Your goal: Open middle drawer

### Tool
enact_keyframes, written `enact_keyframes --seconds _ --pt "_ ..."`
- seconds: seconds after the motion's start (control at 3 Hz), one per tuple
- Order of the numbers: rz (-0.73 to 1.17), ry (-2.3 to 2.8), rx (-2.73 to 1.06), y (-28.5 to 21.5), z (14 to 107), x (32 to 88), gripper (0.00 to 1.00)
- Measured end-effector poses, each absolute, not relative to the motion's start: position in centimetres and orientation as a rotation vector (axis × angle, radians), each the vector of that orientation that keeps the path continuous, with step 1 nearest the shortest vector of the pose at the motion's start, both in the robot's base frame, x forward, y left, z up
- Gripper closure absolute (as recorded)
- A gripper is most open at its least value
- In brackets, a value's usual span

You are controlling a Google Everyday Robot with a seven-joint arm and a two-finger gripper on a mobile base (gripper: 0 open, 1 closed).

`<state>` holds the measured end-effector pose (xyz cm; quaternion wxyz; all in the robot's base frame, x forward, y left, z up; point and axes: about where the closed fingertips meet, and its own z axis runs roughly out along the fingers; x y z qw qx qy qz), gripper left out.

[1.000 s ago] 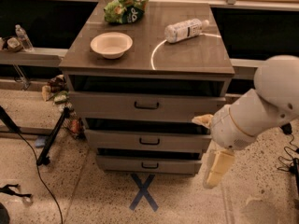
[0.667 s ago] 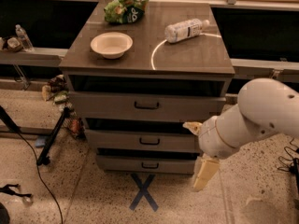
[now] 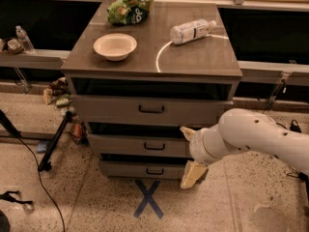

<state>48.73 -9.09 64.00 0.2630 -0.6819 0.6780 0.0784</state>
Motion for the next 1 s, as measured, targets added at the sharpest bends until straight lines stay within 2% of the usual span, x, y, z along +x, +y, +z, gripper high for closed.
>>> enact_keyframes --seconds 0.33,1.0 --pt "0.213 1.834 -1.846 -9.1 64.0 48.7 0.00" --pt "0.241 1.872 -1.818 -11.0 55.6 51.5 0.00"
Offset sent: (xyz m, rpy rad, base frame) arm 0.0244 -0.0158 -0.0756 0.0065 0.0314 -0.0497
